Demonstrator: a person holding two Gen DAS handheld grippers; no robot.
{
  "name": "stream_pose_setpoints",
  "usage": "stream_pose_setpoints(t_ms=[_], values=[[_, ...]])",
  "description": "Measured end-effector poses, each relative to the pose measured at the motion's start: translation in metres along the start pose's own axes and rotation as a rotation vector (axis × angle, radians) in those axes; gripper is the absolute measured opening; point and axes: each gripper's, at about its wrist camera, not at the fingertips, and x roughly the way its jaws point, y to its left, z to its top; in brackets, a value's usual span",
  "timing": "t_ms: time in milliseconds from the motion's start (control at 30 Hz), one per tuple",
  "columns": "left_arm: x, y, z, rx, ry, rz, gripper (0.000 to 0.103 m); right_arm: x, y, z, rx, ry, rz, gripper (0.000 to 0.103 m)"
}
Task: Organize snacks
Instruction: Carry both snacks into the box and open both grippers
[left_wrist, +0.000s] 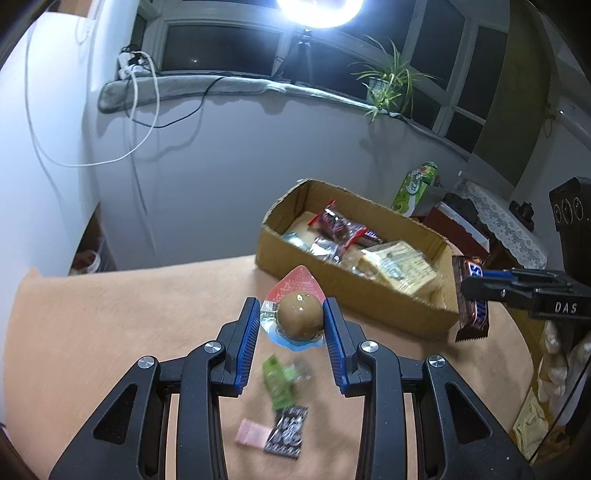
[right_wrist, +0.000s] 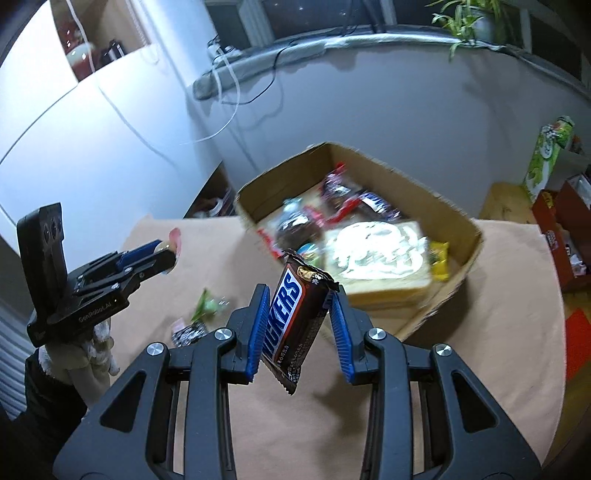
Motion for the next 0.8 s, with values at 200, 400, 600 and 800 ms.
stream_pose_setpoints(t_ms=[200,400,600,800], values=[[0.009,-0.013,0.014,0.008,-0.008,-0.024,0.033,-0.005,-0.024,0.015,0.010,-0.037,-0.054,0.035],[0.024,-0.022,0.028,0.017,-0.005,-0.028,0.033,0.004,-0.051,0.035,0.026,-0.051,-0.113,0.035],[0.043,-0.028,0.040,0.019,0.012,-0.038,0.033,0.018,-0.074,0.049,0.031,-0.042,-0.166,0.035],[0.063,-0.039,0.046,0.040,0.034,-0.039,0.033,0.029,-0.090,0.054,0.036,-0.021,-0.185,0.035]])
